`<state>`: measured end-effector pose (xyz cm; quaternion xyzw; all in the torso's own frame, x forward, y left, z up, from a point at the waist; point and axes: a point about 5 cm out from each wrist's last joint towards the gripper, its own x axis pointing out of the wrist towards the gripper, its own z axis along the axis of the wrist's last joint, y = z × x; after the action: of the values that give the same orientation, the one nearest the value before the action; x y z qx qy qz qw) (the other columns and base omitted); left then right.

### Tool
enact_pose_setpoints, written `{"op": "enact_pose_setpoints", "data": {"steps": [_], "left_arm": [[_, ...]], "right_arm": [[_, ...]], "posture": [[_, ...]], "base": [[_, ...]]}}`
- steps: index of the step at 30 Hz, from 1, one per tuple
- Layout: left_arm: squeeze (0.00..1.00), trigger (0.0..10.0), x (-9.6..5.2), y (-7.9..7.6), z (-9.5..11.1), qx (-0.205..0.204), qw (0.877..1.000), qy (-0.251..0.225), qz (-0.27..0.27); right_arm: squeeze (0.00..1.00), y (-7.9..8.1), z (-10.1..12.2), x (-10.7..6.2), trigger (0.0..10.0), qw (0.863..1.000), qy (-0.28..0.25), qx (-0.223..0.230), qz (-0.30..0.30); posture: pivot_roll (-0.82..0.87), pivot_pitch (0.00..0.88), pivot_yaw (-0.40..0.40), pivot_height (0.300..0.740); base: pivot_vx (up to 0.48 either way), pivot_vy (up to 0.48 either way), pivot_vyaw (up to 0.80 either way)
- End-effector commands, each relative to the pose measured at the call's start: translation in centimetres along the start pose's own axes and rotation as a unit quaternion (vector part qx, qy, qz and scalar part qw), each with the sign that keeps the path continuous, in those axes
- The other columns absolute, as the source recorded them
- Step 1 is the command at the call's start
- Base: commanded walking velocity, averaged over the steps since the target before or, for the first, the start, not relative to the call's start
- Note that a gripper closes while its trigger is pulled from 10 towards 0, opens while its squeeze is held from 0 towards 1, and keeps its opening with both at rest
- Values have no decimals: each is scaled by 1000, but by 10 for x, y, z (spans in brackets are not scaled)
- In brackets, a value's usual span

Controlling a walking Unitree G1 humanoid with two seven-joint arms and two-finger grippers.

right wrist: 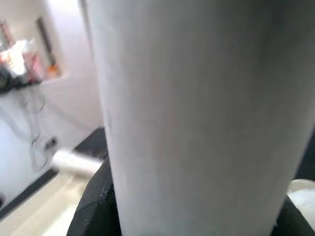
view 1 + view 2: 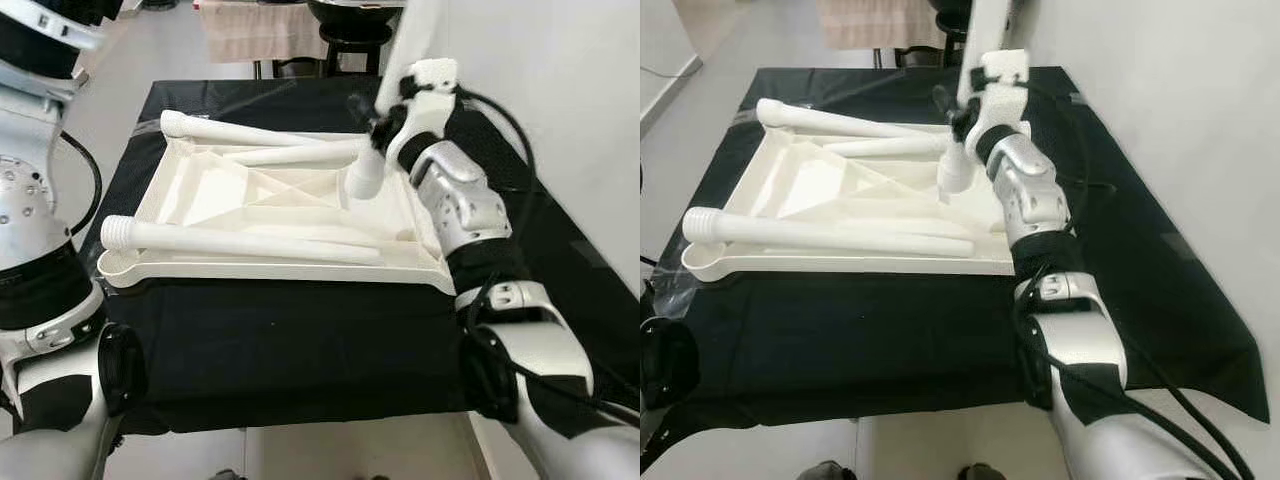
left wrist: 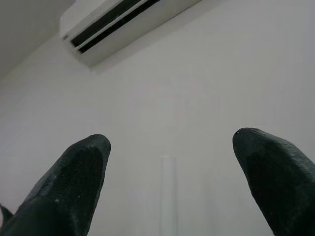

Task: Building children table

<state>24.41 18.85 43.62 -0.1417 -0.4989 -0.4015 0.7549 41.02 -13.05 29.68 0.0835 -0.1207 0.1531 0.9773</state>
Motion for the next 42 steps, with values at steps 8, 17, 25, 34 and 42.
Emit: {"op": "enact_pose_setpoints", "data": {"steps": [8,17,25,34,42], "left_arm": [[0,10000,-23,-5,9,-33,999,2,-31],[0,10000,-59,19,-40,4,987,117,106],[0,10000,-105,21,-98,20,928,229,292],[0,10000,-129,-20,-128,18,915,284,287],[0,10000,-139,-41,-139,63,909,341,232]], "right_arm": [[0,-29,28,-1,10000,992,-60,21,-109],[0,-33,29,-6,10000,981,-82,-79,-156],[0,-12,16,-20,10000,985,-104,-110,-81],[0,13,-2,-56,10000,991,-115,-7,70],[0,33,-32,-83,10000,991,-73,42,99]], "posture": [[-14,59,-35,740],[-9,61,-32,740],[-17,64,-30,740],[-30,92,-38,740],[-45,116,-36,740]], "base": [[0,0,0],[0,0,0],[0,0,0],[0,0,0],[0,0,0]]}}
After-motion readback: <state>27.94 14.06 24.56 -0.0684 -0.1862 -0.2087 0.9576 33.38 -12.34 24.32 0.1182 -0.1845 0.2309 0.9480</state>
